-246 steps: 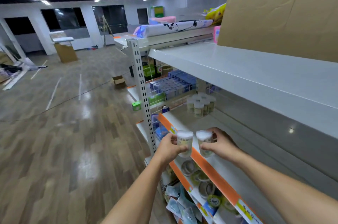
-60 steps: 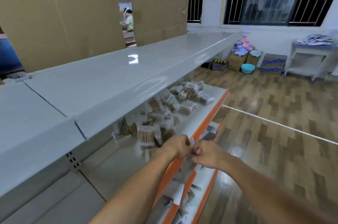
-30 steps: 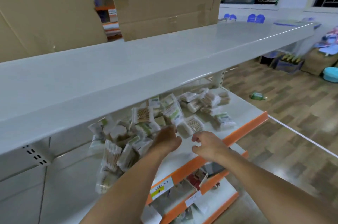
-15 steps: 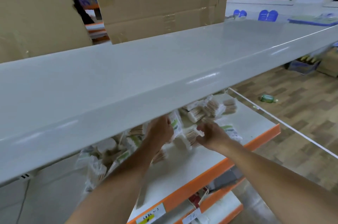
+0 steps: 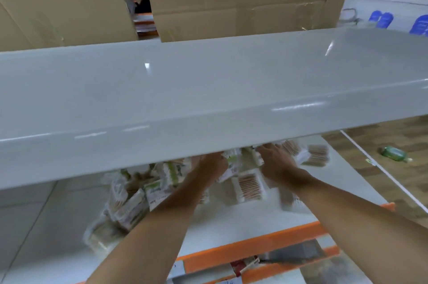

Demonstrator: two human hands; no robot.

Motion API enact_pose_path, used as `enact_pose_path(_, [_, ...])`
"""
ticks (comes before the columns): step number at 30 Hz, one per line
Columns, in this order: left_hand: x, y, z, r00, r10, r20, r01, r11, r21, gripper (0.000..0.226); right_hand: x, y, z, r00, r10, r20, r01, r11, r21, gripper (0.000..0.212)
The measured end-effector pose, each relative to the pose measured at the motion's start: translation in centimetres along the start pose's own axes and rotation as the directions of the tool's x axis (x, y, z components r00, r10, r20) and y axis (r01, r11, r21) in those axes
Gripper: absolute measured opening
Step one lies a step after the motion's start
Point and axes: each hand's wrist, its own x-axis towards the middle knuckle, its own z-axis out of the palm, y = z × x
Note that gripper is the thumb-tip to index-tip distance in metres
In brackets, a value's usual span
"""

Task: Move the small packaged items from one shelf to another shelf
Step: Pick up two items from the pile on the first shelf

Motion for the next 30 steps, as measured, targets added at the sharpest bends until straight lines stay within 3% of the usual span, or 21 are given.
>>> enact_pose_path(7, [-0.2, 1.2, 0.8, 0.983, -0.037, -0.182, 0.030, 0.999, -0.038, 0.019, 1.5, 1.1, 1.8, 0.983, -0.158, -0.089, 0.144, 0.979, -0.146, 0.055])
enact_pose_path(13, [-0.3, 1.1, 1.2, 0.980, -0.041, -0.194, 0.037, 0.999, -0.026, 0.022, 1.5, 1.0, 2.5, 0.969, -0.219, -0.115, 0.166, 0.921, -0.353, 0.065])
enact_pose_path(17, [-0.2, 0.7, 1.1, 0.983, -0.019, -0.185, 0.014, 0.999, -0.032, 0.022, 1.3, 1.1, 2.3, 0.961, -0.238, -0.142, 0.170, 0.911, -0.375, 0.068])
enact_pose_path(20, [0.0, 0.7, 1.0, 0.984, -0.022, -0.174, 0.015, 0.999, -0.045, 0.018, 1.2, 0.8, 1.9, 0.959, -0.207, -0.193, 0.151, 0.951, -0.270, 0.058])
enact_pose_path(24, [0.7, 1.5, 0.8, 0.985, 0.011, -0.175, -0.014, 1.000, -0.017, 0.019, 1.0, 0.1, 0.2, 0.960, -0.059, -0.274, 0.079, 0.995, 0.063, 0.050])
enact_pose_path(28, [2.5, 3.5, 0.6, 1.000, 0.019, -0.021, -0.019, 1.000, -0.002, 0.034, -0.1, 0.5, -2.1, 0.930, 0.114, -0.349, 0.015, 0.937, 0.348, 0.045])
enact_pose_path(30, [3.5, 5.0, 0.8, 0.995, 0.065, -0.071, -0.067, 0.997, -0.031, 0.033, -0.9, 1.3, -3.3, 0.926, 0.181, -0.332, -0.014, 0.893, 0.449, 0.046])
